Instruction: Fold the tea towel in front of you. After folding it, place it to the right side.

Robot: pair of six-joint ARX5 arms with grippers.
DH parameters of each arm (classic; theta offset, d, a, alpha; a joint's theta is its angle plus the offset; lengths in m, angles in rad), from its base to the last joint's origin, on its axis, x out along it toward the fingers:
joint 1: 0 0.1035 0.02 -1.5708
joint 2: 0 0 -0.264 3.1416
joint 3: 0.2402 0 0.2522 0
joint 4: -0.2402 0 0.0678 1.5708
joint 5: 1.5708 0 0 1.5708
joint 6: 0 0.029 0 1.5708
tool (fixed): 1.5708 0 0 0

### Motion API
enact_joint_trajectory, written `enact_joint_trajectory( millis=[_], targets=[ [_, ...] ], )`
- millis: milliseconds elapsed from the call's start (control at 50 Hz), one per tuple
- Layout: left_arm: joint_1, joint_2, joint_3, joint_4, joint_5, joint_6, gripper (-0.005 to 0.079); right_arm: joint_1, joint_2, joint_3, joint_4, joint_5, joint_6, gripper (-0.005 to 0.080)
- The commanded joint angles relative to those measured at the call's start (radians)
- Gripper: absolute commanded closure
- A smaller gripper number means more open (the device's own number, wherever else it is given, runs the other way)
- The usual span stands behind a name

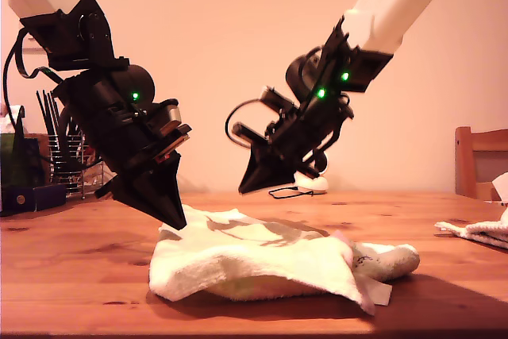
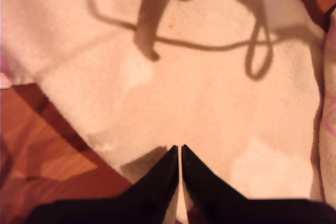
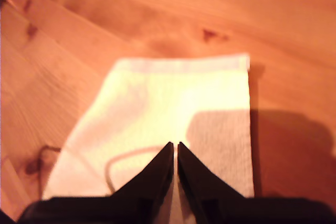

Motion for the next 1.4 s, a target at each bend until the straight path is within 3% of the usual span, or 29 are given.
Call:
enact_joint_trajectory(
  millis=[0,280,500,860,1000,1100,1380],
  targets=[
    [-0.003,-0.016,0.002,-0.017,0.004,-0.007,0.0762,0.004,0.040,-0.005,-0.008,-0.001,0.003,0.0763],
    [-0.003,-0.030,0.012,-0.036,0.003,-0.006,0.0762,0.000,0.040,0.018,-0.182,0.042,-0.045,0.0763],
    [-0.003,-0.033,0.013,-0.039,0.003,-0.007,0.0762,-0.003,0.040,0.027,-0.278,0.176,-0.116,0.0763],
    [-0.003,-0.040,0.013,-0.006,-0.039,-0.015,0.0762,-0.024,0.040,0.027,-0.336,0.534,-0.132,0.0763],
    [-0.003,-0.040,0.013,0.053,-0.042,-0.033,0.0762,-0.037,0.040,0.033,-0.364,0.569,-0.131,0.0763],
    [-0.004,-0.040,0.013,0.064,-0.042,-0.033,0.0762,-0.045,0.039,0.042,-0.372,0.664,-0.132,0.0763],
    [-0.039,-0.040,0.013,0.061,0.061,-0.031,0.0762,-0.112,0.038,0.053,-0.296,0.681,-0.014,0.0763]
  ],
)
